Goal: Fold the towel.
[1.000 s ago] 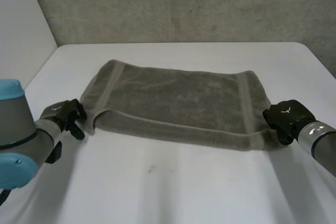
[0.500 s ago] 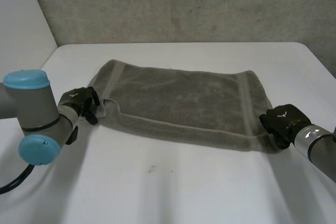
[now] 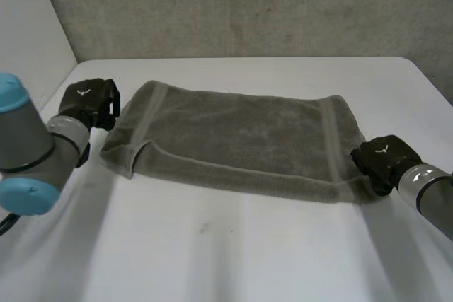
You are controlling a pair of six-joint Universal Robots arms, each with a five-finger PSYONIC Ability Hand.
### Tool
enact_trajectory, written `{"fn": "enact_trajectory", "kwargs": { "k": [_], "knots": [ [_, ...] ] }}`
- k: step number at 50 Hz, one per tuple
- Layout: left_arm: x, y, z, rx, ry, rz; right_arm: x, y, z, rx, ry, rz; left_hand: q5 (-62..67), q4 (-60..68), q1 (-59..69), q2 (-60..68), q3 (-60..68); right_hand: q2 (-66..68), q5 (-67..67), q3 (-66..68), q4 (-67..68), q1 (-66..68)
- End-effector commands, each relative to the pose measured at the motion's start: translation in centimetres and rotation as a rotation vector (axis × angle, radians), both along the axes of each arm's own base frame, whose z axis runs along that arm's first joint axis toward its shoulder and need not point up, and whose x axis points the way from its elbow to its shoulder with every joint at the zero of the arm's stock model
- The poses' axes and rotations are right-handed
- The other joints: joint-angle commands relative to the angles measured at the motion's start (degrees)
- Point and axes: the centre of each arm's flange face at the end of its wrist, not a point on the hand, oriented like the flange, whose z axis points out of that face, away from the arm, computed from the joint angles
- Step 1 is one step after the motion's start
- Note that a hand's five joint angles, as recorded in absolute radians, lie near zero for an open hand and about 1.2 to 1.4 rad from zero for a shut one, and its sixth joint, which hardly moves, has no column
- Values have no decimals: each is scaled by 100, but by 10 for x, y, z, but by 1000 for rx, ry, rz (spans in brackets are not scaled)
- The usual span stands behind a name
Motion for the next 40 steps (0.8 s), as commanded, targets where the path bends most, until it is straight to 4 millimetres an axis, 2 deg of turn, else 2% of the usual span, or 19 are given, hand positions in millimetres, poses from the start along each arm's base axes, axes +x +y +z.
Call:
{"fn": "enact_trajectory", "kwargs": {
  "k": [1, 3, 5, 6, 8, 10, 18, 25, 34, 35, 36, 37, 40],
  "knots": [
    [4, 11, -6, 49, 13, -73, 2, 2, 7, -17, -3, 4, -2265, -2358, -2159, -2361, -2353, 1239, 1295, 1180, 1153, 2477],
    [3, 11, -11, 65, 12, -73, 1, 3, 6, -12, -1, 2, -2604, -2698, -2499, -2700, -2693, 1239, 1295, 1180, 1153, 2477],
    [-5, 15, -30, 117, 2, -90, 2, 4, 4, -6, -1, 5, -2671, -2765, -2566, -2767, -2760, 1239, 1295, 1180, 1153, 2477],
    [-5, 15, -30, 118, 2, -91, 3, 5, 3, -4, 1, 11, -2672, -2765, -2566, -2768, -2760, 1239, 1295, 1180, 1153, 2477],
    [-13, 18, -37, 132, -3, -110, 4, 6, 2, 1, 1, 14, -2739, -2833, -2633, -2835, -2827, 1239, 1295, 1180, 1153, 2477],
    [-25, 23, -54, 161, -23, -113, 4, 6, 1, 3, 1, 15, -2990, -3084, -2885, -3086, -3079, 1239, 1295, 1180, 1153, 2477],
    [-22, 12, -73, 179, -63, -5, 5, 8, -3, 15, 2, 17, -3311, -3405, -3206, -3407, -3399, 1239, 1295, 1180, 1153, 2477],
    [-24, 5, -79, 167, -77, -1, 6, 9, -7, 27, 4, 20, -2621, -2715, -2516, -2717, -2709, 1239, 1295, 1180, 1153, 2477],
    [-17, -1, -75, 86, -136, 8, 6, 9, -8, 28, 6, 21, -270, -364, -165, -366, -359, 1239, 1295, 1180, 1153, 2477],
    [-15, 2, -73, 80, -139, 8, 6, 9, -8, 28, 6, 21, 433, 339, 539, 337, 345, 1239, 1295, 1180, 1153, 2477],
    [-15, 2, -73, 80, -139, 8, 6, 8, -8, 26, 6, 19, 440, 347, 546, 344, 352, 1239, 1295, 1180, 1153, 2477],
    [-14, 4, -66, 64, -136, 11, 6, 8, -8, 26, 6, 19, 1023, 929, 1129, 927, 935, 1239, 1295, 1180, 1153, 2477],
    [-7, 9, -55, 46, -129, 20, 6, 8, -8, 26, 6, 19, 1128, 1034, 1233, 1032, 1039, 1239, 1295, 1180, 1153, 2477]
  ]
}}
